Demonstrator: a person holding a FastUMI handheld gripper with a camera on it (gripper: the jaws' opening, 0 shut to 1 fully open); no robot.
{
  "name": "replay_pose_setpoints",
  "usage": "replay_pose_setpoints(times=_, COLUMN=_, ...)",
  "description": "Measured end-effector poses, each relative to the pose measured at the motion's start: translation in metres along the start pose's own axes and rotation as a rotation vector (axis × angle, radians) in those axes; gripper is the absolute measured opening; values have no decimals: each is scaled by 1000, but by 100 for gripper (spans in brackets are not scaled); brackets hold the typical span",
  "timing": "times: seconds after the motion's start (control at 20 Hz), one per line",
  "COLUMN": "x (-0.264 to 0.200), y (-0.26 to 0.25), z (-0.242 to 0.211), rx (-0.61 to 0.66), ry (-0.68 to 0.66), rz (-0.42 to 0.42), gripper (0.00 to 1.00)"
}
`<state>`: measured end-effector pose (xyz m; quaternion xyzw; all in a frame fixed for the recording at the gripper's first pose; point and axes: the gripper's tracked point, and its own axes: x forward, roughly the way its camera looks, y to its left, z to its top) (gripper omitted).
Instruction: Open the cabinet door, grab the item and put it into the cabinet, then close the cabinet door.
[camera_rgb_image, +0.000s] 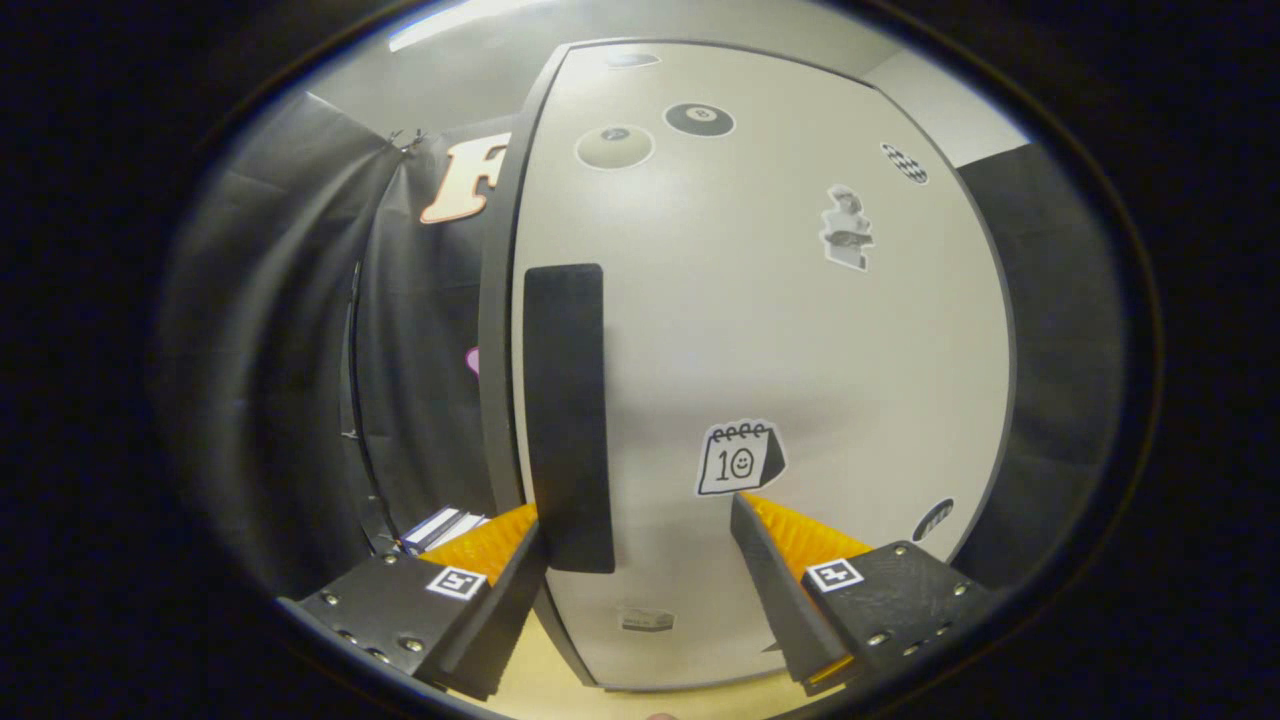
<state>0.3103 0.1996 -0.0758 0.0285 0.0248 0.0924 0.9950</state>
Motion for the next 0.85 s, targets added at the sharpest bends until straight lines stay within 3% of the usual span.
replay_pose_setpoints(times=0.4, x=-82, y=-11, z=6, rx=-2, ry=30, rz=-2, gripper=100)
replay_pose_setpoints(times=0.85, x=-209, y=-65, z=30, rx=-46, ry=-16, rz=-151, gripper=100)
